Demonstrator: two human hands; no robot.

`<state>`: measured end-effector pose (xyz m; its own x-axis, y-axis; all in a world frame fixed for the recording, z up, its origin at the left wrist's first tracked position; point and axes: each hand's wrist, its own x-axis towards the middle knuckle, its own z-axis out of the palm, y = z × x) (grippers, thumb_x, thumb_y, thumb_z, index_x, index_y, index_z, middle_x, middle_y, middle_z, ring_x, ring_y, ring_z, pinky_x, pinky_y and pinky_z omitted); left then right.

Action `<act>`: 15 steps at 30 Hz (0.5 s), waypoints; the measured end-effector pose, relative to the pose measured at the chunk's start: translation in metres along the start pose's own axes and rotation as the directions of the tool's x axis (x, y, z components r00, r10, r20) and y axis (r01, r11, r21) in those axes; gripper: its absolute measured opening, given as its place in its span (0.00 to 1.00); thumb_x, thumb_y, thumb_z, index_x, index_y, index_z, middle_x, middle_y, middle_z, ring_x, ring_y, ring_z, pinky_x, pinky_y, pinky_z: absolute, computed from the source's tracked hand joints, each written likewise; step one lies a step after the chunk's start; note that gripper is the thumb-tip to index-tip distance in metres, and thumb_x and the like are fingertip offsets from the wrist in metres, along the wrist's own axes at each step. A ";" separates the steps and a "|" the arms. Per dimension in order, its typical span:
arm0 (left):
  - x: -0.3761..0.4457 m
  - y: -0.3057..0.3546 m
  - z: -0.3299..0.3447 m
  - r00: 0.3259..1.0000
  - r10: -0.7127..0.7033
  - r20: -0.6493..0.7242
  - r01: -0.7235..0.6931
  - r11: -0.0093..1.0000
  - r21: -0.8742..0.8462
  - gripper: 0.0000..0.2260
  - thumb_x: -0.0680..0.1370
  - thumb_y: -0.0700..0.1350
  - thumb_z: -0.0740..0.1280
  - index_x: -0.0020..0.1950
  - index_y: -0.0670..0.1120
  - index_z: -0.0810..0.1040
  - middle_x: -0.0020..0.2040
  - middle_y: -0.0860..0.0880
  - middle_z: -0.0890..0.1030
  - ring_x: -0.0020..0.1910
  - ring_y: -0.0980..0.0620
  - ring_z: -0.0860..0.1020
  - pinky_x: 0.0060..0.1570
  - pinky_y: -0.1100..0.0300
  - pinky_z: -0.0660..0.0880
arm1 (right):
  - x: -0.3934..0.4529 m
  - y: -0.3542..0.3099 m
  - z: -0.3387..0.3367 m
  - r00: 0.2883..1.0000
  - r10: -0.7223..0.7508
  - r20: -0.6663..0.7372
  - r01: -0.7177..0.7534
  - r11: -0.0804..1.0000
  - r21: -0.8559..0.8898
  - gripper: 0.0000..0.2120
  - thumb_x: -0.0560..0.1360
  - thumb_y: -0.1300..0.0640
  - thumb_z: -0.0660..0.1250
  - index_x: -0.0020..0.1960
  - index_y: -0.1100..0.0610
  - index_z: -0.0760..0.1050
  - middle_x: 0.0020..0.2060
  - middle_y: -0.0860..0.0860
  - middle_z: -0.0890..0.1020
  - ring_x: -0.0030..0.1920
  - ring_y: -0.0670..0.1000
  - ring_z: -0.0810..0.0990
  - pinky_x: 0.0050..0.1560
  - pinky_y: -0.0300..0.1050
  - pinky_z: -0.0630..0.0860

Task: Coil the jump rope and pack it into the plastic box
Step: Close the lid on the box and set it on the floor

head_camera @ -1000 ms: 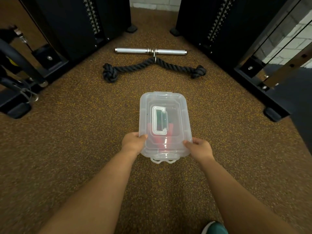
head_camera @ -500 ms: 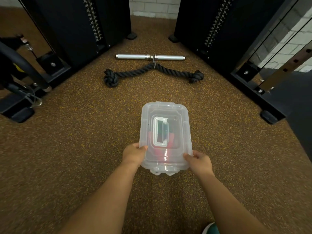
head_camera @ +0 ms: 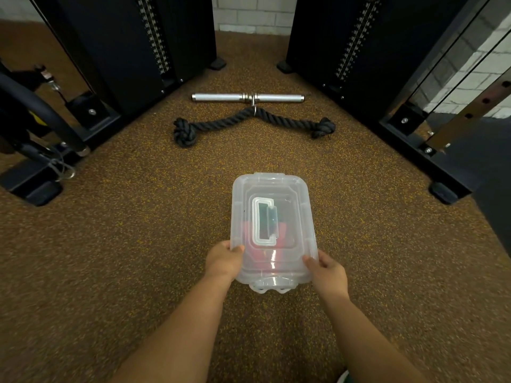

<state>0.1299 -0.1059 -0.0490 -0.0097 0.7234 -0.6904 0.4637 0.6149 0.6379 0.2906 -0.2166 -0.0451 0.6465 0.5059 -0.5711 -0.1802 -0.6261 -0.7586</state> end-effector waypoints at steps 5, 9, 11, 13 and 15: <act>-0.013 0.002 0.011 0.950 0.293 -0.108 -0.230 0.891 0.391 0.28 0.78 0.39 0.60 0.77 0.49 0.55 0.76 0.46 0.59 0.73 0.44 0.63 0.70 0.46 0.64 | -0.002 0.016 0.016 0.973 0.230 0.019 -0.230 0.973 0.027 0.32 0.71 0.34 0.61 0.64 0.57 0.71 0.51 0.56 0.80 0.52 0.60 0.79 0.50 0.55 0.76; -0.025 -0.014 0.018 0.755 0.588 0.291 -0.625 0.510 0.592 0.30 0.80 0.51 0.56 0.78 0.55 0.44 0.79 0.53 0.39 0.76 0.53 0.37 0.75 0.51 0.39 | -0.002 0.027 0.020 0.883 0.375 0.283 -0.431 0.886 0.171 0.30 0.72 0.29 0.53 0.59 0.52 0.69 0.51 0.58 0.79 0.54 0.61 0.78 0.58 0.56 0.71; -0.022 -0.023 0.015 0.751 0.492 0.440 -0.646 0.415 0.640 0.41 0.74 0.67 0.57 0.77 0.54 0.37 0.76 0.54 0.30 0.73 0.55 0.28 0.72 0.49 0.31 | 0.000 0.030 0.020 0.881 0.377 0.287 -0.430 0.891 0.149 0.31 0.72 0.28 0.52 0.58 0.53 0.69 0.49 0.59 0.80 0.50 0.59 0.79 0.52 0.53 0.73; -0.019 -0.024 0.011 0.761 0.426 0.489 -0.639 0.361 0.679 0.55 0.63 0.75 0.61 0.76 0.53 0.33 0.73 0.54 0.26 0.71 0.55 0.25 0.72 0.47 0.31 | 0.000 0.032 0.018 0.888 0.389 0.245 -0.424 0.899 0.110 0.36 0.70 0.26 0.53 0.57 0.57 0.71 0.48 0.60 0.82 0.45 0.58 0.81 0.45 0.51 0.77; -0.019 -0.023 0.010 0.768 0.397 0.502 -0.627 0.304 0.717 0.62 0.57 0.74 0.67 0.75 0.53 0.31 0.72 0.54 0.25 0.71 0.54 0.24 0.73 0.47 0.32 | 0.002 0.033 0.015 0.900 0.384 0.208 -0.410 0.907 0.098 0.37 0.70 0.28 0.55 0.57 0.60 0.74 0.41 0.58 0.82 0.36 0.56 0.79 0.39 0.50 0.80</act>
<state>0.1285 -0.1373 -0.0542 0.6220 0.6421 -0.4481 0.7826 -0.4914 0.3822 0.2744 -0.2271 -0.0755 0.3581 0.3383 -0.8703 -0.5008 -0.7171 -0.4848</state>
